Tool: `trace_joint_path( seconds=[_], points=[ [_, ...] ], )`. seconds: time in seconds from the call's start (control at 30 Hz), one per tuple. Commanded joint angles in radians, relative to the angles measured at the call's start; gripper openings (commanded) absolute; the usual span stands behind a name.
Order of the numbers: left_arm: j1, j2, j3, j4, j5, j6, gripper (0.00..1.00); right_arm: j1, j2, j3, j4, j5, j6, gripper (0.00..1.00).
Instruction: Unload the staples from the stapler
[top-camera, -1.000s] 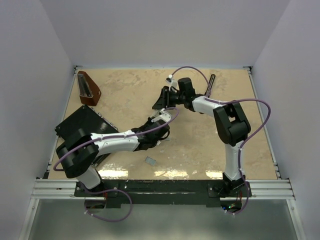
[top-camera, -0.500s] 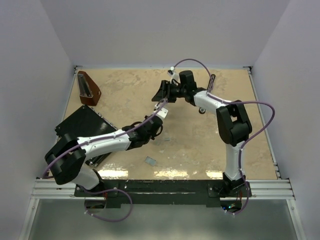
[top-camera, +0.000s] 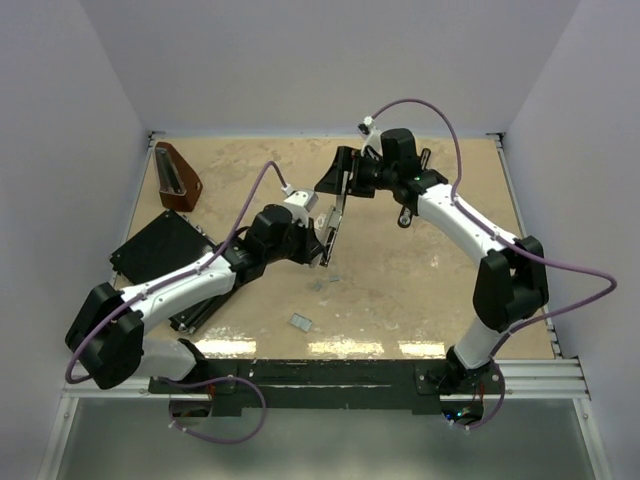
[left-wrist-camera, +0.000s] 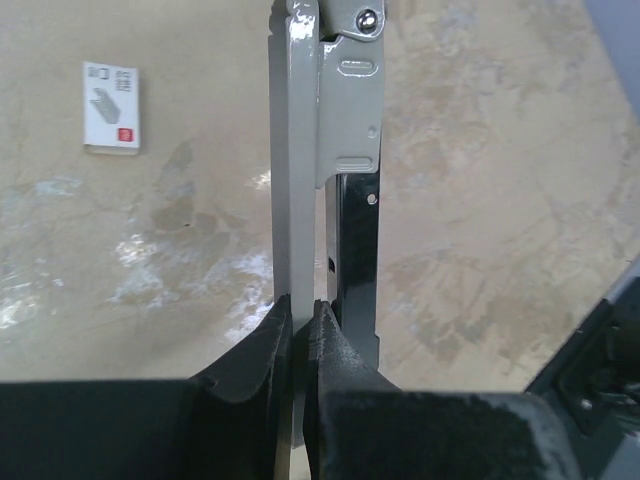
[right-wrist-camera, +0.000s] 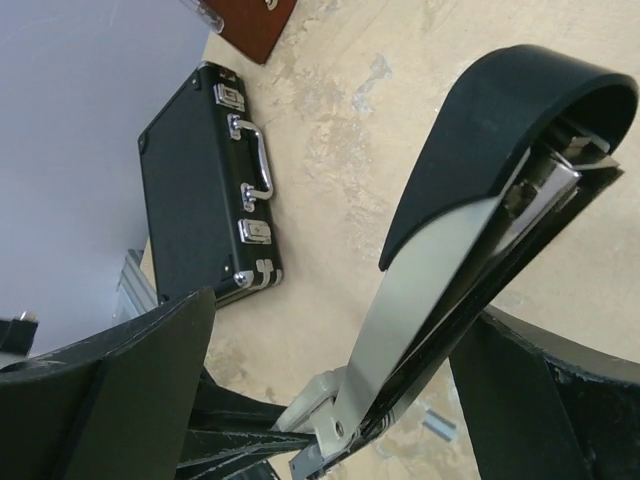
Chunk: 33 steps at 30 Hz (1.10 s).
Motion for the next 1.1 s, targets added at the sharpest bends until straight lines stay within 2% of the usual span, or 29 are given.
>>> trace_joint_path(
  seconds=[0.0, 0.23, 0.33, 0.53, 0.9, 1.07],
  points=[
    [0.051, -0.072, -0.035, 0.190, 0.209, -0.125, 0.00, 0.004, -0.093, 0.009, -0.107, 0.045, -0.028, 0.98],
    [0.155, -0.116, -0.116, 0.320, 0.374, -0.270, 0.00, 0.005, -0.231, -0.080, -0.115, 0.069, -0.031, 0.98],
    [0.173, -0.141, -0.136, 0.365, 0.396, -0.300, 0.00, 0.010, -0.310, -0.155, -0.053, 0.070, -0.008, 0.98],
    [0.177, -0.176, -0.162, 0.429, 0.387, -0.360, 0.00, 0.045, -0.363, -0.253, 0.095, 0.086, 0.057, 0.89],
    [0.176, -0.210, -0.180, 0.460, 0.388, -0.388, 0.00, 0.125, -0.323, -0.275, 0.204, 0.212, 0.109, 0.73],
    [0.176, -0.208, -0.187, 0.465, 0.388, -0.393, 0.00, 0.146, -0.320, -0.288, 0.227, 0.226, 0.126, 0.63]
  ],
)
